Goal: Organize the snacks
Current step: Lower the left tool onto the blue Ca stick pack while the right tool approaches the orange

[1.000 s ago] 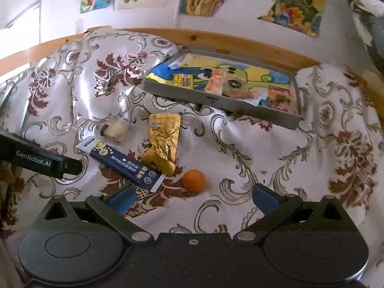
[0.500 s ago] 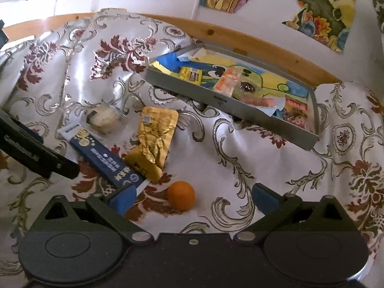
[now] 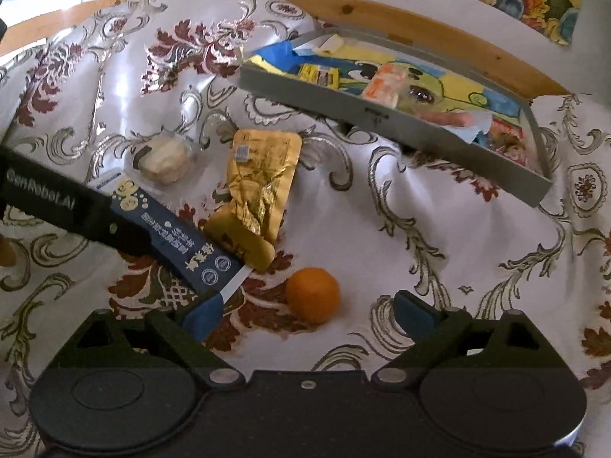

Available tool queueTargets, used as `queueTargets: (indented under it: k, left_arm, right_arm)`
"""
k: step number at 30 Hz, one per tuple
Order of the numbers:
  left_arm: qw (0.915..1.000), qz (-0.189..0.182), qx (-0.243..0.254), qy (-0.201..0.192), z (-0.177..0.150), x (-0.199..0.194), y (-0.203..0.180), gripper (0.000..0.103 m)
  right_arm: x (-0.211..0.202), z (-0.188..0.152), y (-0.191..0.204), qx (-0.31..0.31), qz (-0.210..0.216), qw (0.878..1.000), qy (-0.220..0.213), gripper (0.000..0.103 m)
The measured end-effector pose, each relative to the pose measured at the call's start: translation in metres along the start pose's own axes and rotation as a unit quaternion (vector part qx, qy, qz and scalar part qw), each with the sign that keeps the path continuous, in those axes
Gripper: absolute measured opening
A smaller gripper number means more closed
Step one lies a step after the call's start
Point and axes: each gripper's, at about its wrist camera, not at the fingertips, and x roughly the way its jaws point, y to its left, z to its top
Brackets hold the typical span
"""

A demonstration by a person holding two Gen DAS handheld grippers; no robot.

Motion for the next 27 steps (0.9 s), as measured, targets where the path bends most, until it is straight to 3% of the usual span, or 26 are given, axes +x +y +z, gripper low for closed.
queueTargets:
  k: [7, 13, 20, 27]
  left_arm:
    - [0.9968, -0.003, -0.079, -0.008, 0.005, 0.008, 0.008, 0.103]
    - [0.9845, 0.023, -0.174, -0.007, 0.013, 0.021, 0.015, 0.103]
    - [0.9845, 0.102, -0.141, 0.019, 0.023, 0.043, -0.012, 0.102]
    - [0.9757, 0.121, -0.182, 0.007, 0.027, 0.048, -0.009, 0.099]
  right_arm:
    - [0.010, 0.000, 0.005, -0.008, -0.010, 1.000, 0.002, 0.101]
    - [0.015, 0.001, 0.006, -0.005, -0.007, 1.000, 0.005, 0.101]
    - [0.020, 0.002, 0.008, -0.002, -0.009, 1.000, 0.011, 0.101]
    - [0.021, 0.002, 0.006, 0.001, -0.012, 1.000, 0.007, 0.101]
